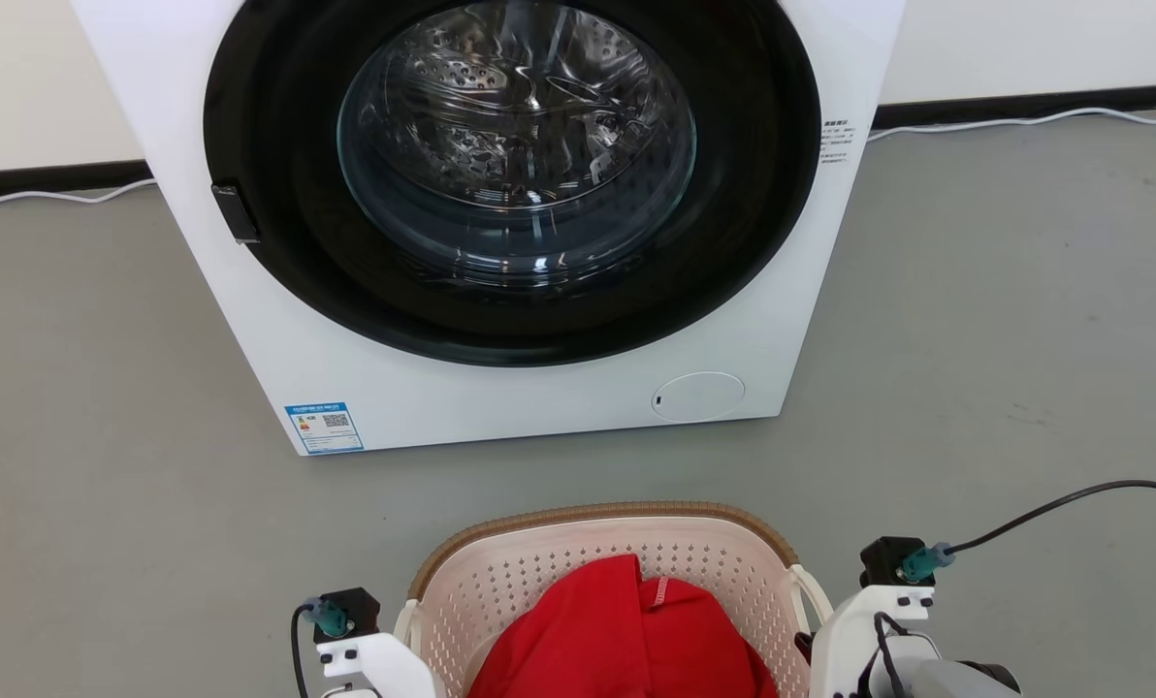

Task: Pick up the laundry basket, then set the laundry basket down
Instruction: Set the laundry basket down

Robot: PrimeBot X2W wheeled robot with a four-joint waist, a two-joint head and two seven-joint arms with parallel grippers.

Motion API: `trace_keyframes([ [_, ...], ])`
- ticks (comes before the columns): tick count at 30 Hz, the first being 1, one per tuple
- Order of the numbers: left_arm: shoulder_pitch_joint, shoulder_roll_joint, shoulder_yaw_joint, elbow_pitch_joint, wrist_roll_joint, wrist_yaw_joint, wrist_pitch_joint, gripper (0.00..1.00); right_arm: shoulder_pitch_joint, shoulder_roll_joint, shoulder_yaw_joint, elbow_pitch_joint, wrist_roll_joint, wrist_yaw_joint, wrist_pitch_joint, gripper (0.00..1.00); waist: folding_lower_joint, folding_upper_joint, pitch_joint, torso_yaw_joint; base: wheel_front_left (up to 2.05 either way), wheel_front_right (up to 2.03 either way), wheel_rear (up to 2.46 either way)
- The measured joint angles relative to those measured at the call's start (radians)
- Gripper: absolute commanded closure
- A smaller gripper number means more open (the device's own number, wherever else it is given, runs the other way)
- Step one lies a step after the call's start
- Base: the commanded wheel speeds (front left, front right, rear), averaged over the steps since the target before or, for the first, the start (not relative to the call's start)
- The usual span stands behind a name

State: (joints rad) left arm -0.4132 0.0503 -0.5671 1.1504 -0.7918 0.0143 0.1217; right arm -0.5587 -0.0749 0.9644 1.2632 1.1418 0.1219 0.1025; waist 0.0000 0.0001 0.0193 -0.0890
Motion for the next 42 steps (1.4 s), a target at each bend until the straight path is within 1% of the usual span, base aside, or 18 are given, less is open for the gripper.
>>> trace_keyframes([
  [14,-0.004,-0.002,-0.016,0.013,-0.011,-0.004,-0.018,1.0,-0.003,-0.001,0.007,-0.002,0.005,0.0,-0.004,1.0,0.0,0.0,0.027,0.0,0.0,0.0,0.0],
  [31,-0.075,0.007,-0.018,0.026,-0.018,-0.012,-0.066,1.0,-0.065,-0.005,0.014,-0.018,0.011,0.0,-0.044,1.0,0.0,0.0,0.121,-0.005,0.0,0.0,0.0],
  [42,-0.152,0.021,-0.025,0.028,-0.012,-0.021,-0.113,1.0,-0.128,-0.004,0.014,-0.029,0.013,0.0,-0.111,1.0,0.0,0.0,0.206,-0.01,0.0,0.0,0.0],
])
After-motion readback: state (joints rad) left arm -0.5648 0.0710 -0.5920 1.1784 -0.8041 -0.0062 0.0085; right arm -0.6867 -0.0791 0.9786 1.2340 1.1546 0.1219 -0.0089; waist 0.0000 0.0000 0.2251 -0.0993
